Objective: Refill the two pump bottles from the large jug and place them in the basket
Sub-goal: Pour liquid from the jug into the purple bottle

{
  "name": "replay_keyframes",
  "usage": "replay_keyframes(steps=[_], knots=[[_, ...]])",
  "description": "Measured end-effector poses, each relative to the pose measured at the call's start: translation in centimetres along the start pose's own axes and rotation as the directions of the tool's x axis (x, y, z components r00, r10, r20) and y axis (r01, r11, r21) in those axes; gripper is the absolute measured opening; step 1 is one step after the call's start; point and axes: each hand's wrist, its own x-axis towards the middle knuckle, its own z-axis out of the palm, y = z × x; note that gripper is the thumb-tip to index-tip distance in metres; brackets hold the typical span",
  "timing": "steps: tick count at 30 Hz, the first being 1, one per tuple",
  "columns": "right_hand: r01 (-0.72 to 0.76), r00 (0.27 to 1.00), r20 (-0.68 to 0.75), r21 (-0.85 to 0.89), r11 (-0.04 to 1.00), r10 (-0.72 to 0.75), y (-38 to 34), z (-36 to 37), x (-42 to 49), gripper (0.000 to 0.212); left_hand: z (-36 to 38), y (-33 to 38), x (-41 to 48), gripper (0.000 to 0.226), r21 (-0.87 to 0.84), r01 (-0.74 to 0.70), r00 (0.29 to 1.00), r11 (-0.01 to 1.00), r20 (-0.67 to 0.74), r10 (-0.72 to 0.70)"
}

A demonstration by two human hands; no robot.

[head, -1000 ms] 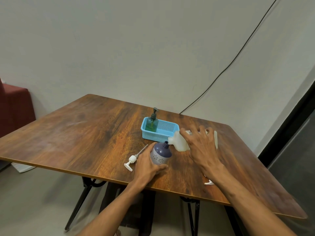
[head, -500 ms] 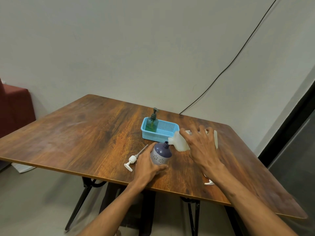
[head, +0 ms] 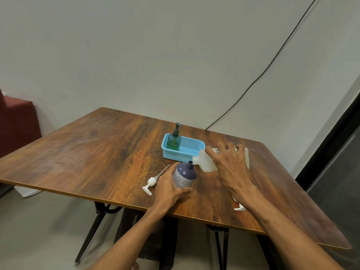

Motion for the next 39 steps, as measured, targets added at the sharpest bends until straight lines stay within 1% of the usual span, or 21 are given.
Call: replay_keyframes(steps=[16, 28, 39], knots=[[0.005, 1.0, 0.014, -0.005, 1.0, -0.005, -0.06, -0.1, 0.11, 0.074, 0.01, 0.0, 0.03, 0.091, 0.009, -0.009, 1.0, 1.0, 0.005, 0.009], [0.013, 1.0, -0.012, -0.018, 1.0, -0.013, -0.06, -0.27, 0.31, 0.073, 0.13, -0.07, 0.03, 0.09, 0.01, -0.007, 1.0, 1.0, -0.006, 0.007], [0.024, 1.0, 0.006, -0.023, 0.999, -0.024, -0.04, -0.33, 0.33, 0.072, 0.17, -0.16, 0.07, 0.088, 0.01, -0.012, 1.0, 1.0, 0.0, 0.012]])
